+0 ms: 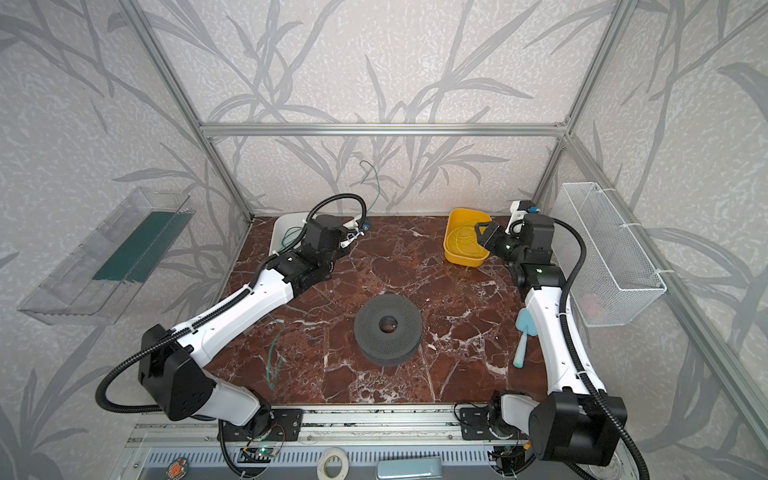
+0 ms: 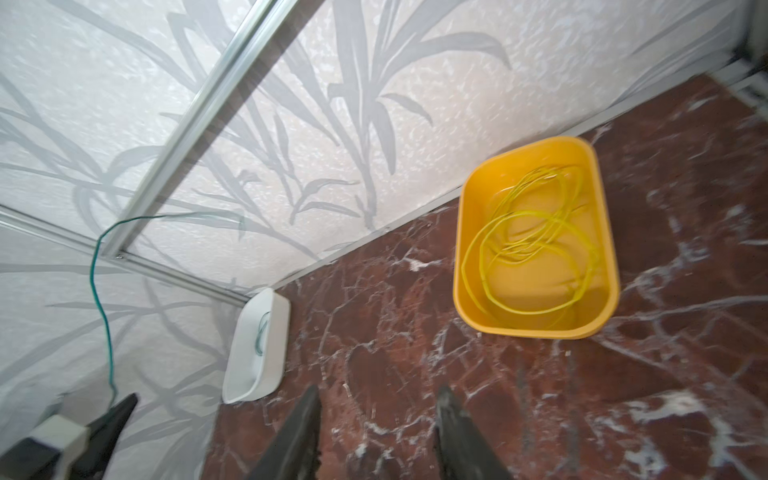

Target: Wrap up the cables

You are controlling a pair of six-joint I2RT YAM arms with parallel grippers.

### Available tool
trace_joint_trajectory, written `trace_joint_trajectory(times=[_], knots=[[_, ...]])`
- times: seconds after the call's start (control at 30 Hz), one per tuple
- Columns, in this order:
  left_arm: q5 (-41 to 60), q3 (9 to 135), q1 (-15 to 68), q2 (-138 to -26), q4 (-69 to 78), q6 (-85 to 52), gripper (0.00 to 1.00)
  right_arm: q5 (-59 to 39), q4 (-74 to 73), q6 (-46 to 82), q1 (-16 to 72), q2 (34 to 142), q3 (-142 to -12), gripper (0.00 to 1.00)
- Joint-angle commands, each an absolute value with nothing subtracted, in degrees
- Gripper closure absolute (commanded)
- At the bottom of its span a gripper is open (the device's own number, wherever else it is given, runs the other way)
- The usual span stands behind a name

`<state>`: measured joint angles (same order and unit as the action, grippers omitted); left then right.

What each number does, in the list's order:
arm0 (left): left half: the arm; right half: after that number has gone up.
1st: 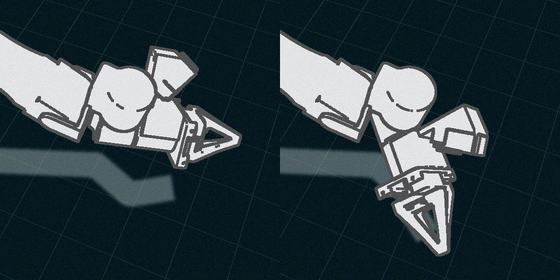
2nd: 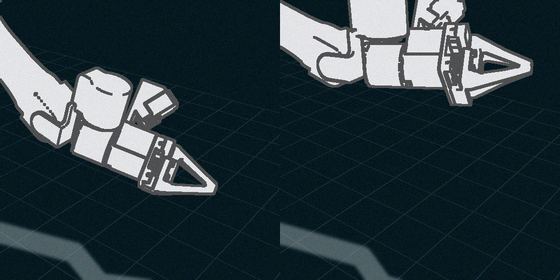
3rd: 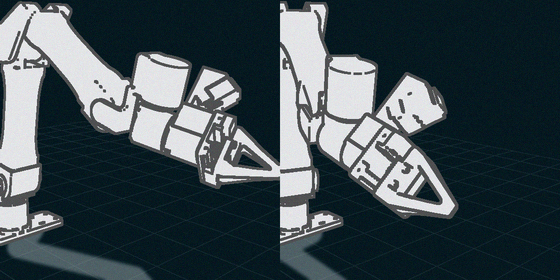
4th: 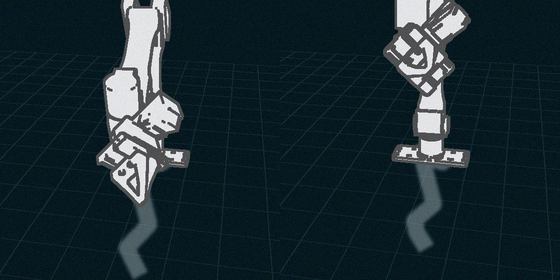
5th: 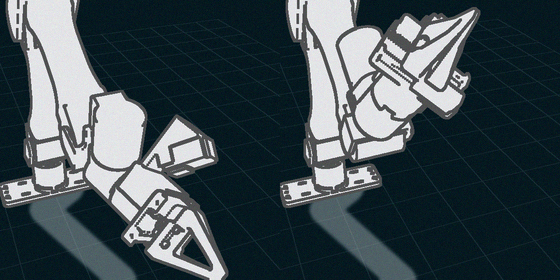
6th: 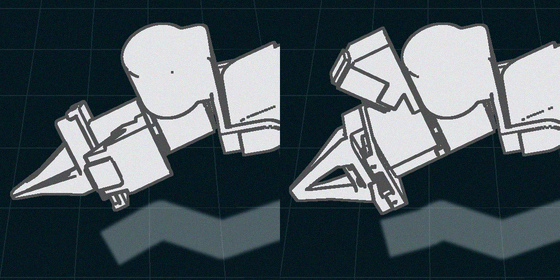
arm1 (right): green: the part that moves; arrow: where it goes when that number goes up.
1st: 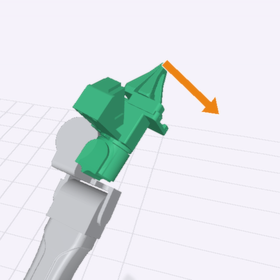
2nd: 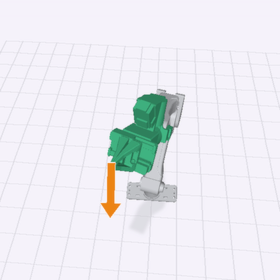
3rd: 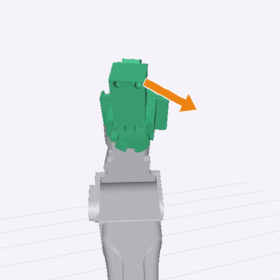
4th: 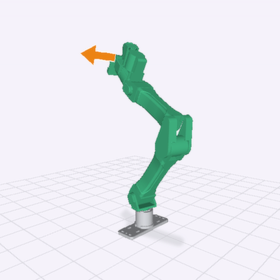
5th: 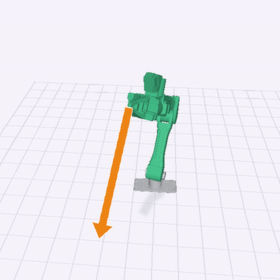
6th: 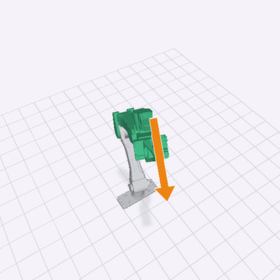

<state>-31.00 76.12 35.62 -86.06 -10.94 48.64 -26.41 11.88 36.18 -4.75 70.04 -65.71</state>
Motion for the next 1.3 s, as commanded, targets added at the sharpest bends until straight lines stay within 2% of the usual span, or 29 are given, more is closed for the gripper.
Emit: trace_joint_trajectory(times=[0.0, 0.23, 0.4, 0.57, 0.9, 0.93, 1.0, 1.07, 1.1, 1.2, 1.23, 1.27], knots=[[-31.01, 77.16, 37.32, -86.94, -8.98, 46.47, 1.00, -33.05, 8.25, 42.03, -4.33, 67.82, -65.38, 0.47], [-30.87, 76.53, 39.85, -88.57, -4.88, 51.16, 1.00, -35.00, 0.17, 50.17, -0.09, 66.12, -65.43, 0.31], [-32.47, 73.25, 42.06, -88.33, -0.05, 56.66, 1.00, -37.38, -12.66, 62.73, 1.13, 68.55, -63.44, 0.18], [-34.67, 72.59, 42.87, -88.63, 1.80, 61.57, 1.00, -39.07, -19.28, 65.94, 4.85, 73.27, -66.56, 0.16], [-36.91, 70.58, 44.55, -88.37, 3.68, 69.39, 1.00, -36.91, -18.31, 67.33, 10.21, 82.88, -76.12, 0.15], [-37.13, 70.45, 44.82, -88.49, 3.65, 69.89, 1.00, -37.04, -18.21, 67.26, 10.49, 84.04, -77.41, 0.16], [-37.27, 69.97, 45.28, -88.51, 4.03, 70.63, 1.00, -37.18, -17.70, 67.31, 10.63, 85.87, -79.80, 0.25], [-37.44, 69.80, 45.44, -88.41, 4.36, 70.62, 1.00, -37.11, -17.20, 66.86, 10.66, 86.56, -81.03, 0.42], [-37.45, 69.66, 45.44, -88.25, 4.31, 70.58, 1.00, -36.65, -16.12, 66.44, 10.64, 86.66, -81.51, 0.47], [-37.61, 68.83, 45.44, -87.74, 5.25, 71.19, 1.00, -36.22, -13.42, 64.16, 10.63, 86.58, -82.19, 0.48], [-37.64, 68.59, 45.44, -87.56, 5.33, 71.18, 1.00, -36.08, -12.70, 63.44, 10.63, 86.44, -82.26, 0.54], [-37.72, 68.31, 45.44, -87.27, 5.74, 71.28, 1.00, -35.80, -12.02, 62.80, 10.63, 86.22, -82.14, 0.64]])
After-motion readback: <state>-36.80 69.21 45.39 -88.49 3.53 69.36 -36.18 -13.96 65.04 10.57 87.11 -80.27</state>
